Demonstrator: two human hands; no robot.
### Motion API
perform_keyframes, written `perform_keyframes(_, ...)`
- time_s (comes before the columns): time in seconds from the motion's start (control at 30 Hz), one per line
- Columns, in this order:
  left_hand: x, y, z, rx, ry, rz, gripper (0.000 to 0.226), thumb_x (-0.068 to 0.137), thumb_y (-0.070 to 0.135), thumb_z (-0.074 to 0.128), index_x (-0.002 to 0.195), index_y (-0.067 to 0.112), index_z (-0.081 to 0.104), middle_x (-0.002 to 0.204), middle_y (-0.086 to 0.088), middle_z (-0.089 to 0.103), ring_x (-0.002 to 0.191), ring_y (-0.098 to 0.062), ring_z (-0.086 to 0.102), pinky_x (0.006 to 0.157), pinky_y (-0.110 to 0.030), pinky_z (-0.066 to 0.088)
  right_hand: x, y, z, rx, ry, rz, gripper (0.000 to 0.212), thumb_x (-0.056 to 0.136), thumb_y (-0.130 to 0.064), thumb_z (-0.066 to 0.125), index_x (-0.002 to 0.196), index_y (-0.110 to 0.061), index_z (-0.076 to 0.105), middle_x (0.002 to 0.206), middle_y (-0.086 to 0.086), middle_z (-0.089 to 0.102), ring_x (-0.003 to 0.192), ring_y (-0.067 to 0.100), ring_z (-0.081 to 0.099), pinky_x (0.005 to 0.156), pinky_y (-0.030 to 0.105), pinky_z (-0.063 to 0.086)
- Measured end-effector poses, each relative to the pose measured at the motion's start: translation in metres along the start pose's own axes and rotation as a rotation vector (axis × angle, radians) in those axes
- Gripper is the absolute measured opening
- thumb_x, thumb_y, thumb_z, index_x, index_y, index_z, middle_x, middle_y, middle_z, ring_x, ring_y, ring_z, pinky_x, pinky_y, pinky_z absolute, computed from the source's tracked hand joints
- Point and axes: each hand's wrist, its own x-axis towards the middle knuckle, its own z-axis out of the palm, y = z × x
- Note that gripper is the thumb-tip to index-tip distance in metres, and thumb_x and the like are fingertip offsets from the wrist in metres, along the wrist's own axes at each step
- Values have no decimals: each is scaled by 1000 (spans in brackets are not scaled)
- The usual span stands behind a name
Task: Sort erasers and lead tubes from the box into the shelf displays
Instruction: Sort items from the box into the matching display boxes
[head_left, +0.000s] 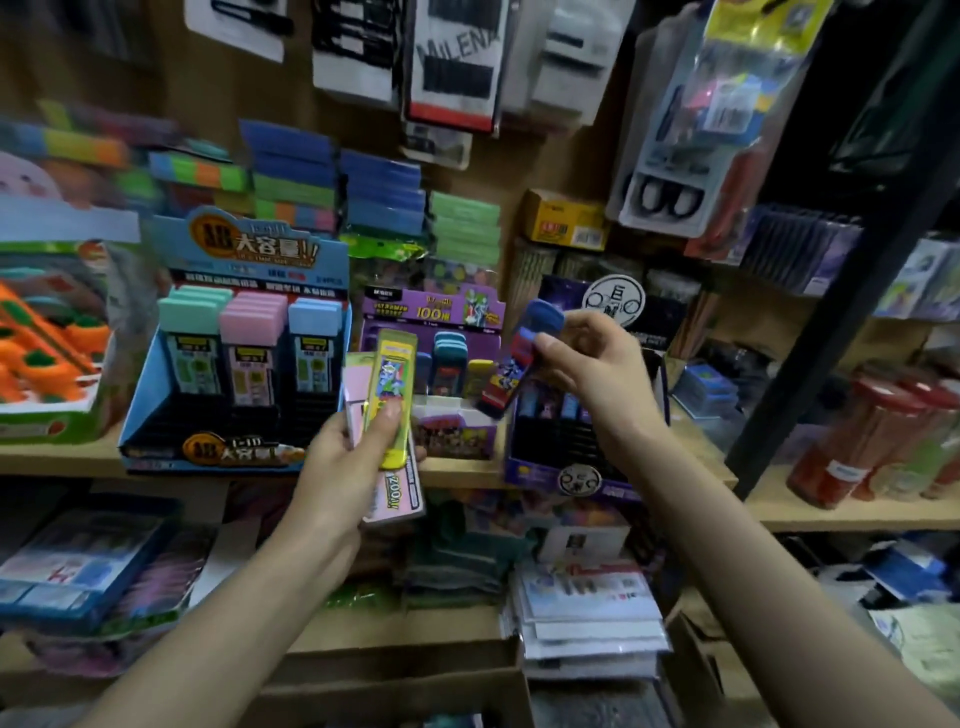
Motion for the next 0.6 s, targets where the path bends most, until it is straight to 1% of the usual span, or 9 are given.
perform_keyframes(0.07,5,8,-9,-2,47,28,15,88,29,58,98,20,63,72,4,71,63,-8,69,49,-21,53,12,2,20,-57,-56,-65,14,83,-7,68,83,-19,60,75,1,63,74,14,61,68,28,53)
perform_keyframes(0.13,7,14,-18,-11,60,38,14,89,29,57,99,22,64,73,6,72,64,-7,69,49,-21,53,22,4,42,-130,-108,-112,15,81,-7,70,84,-18,60,77,2,62,74,13,58,71,31,51)
perform_keyframes(0.23,5,20,-26,-24,42,30,11,89,29,57,97,26,64,75,8,74,64,-6,69,48,-20,52,38,6,66,-253,-131,-169,17,81,-12,72,83,-22,58,78,-4,61,77,13,58,76,32,49)
perform_keyframes(0.37,0,25,-33,-11,31,30,16,86,30,58,100,23,63,73,6,73,64,-8,70,47,-20,51,55,10,78,-393,-129,-240,15,82,-14,71,86,-22,59,75,-18,56,73,0,54,71,17,42)
perform_keyframes(0.43,-1,27,-36,-5,30,34,21,84,31,59,101,22,63,75,6,74,65,-10,71,47,-21,51,58,16,82,-420,-118,-245,15,82,-14,70,89,-20,58,75,-17,55,73,1,53,67,9,40)
perform_keyframes(0.47,-2,28,-39,5,28,33,24,81,34,60,102,22,63,77,6,74,66,-10,71,47,-21,51,58,20,84,-431,-114,-235,18,83,-13,70,93,-18,56,75,-14,56,74,3,54,65,7,40)
perform_keyframes(0.5,-4,29,-41,19,25,32,27,79,36,61,103,23,63,78,5,74,66,-10,71,46,-21,51,57,24,85,-449,-117,-223,22,84,-13,69,99,-16,54,77,-8,58,76,7,56,66,11,43)
perform_keyframes(0.57,-7,29,-47,44,28,31,29,77,37,62,102,23,63,77,2,74,67,-12,71,46,-22,51,55,30,87,-530,-137,-229,29,87,-15,65,110,-15,48,86,4,63,83,19,61,74,29,52)
perform_keyframes(0.6,-9,29,-50,56,30,29,29,76,38,62,101,22,63,77,1,73,67,-12,71,46,-22,51,55,33,88,-580,-146,-246,28,88,-16,64,111,-16,47,92,9,64,87,24,62,78,39,52)
